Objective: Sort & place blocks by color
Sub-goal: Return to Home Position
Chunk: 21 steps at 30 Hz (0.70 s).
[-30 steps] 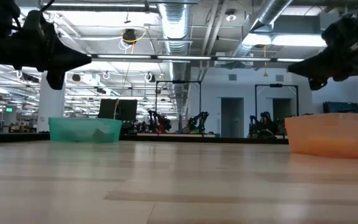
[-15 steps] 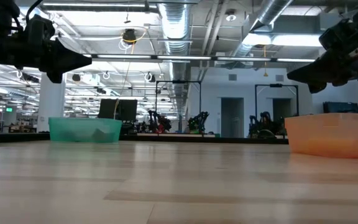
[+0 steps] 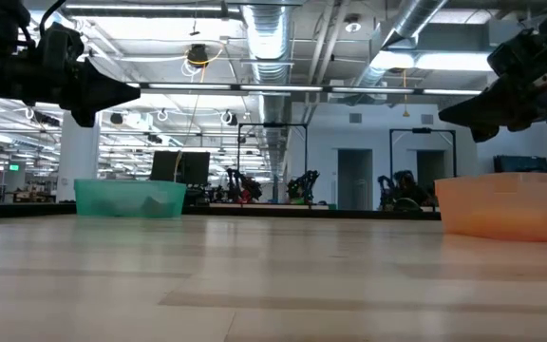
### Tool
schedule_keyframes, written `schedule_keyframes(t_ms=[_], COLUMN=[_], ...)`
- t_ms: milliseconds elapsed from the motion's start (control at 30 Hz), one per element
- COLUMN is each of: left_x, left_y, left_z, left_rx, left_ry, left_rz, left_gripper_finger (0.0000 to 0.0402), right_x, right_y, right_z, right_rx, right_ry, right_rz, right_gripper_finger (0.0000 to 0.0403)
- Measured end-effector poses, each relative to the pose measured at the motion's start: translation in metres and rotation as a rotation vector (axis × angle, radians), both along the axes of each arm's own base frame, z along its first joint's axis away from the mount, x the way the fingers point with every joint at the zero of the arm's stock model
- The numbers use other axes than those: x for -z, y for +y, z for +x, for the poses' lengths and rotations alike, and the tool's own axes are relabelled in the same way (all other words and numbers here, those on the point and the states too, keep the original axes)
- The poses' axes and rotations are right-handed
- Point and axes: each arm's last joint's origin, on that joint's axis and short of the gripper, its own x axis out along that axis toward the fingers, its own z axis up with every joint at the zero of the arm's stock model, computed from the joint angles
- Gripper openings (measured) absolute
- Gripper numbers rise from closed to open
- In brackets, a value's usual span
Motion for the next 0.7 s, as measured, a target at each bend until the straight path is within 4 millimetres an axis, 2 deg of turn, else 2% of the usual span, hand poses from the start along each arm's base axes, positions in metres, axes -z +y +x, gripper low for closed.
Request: schedule_keyframes(t_ms=[700], left_x=[0.0005], left_y=[0.0000], left_z=[0.0001], left_rx=[0.000], left_ry=[0.001], left_rz=[-0.001], left_gripper_finger=[0.0000], right_x=[0.0003], right_y=[0.0000], right_z=[0.0000], right_rx=[0.000], right_ry=[0.001], right_rz=[0.000], right_gripper_finger=[0.0029])
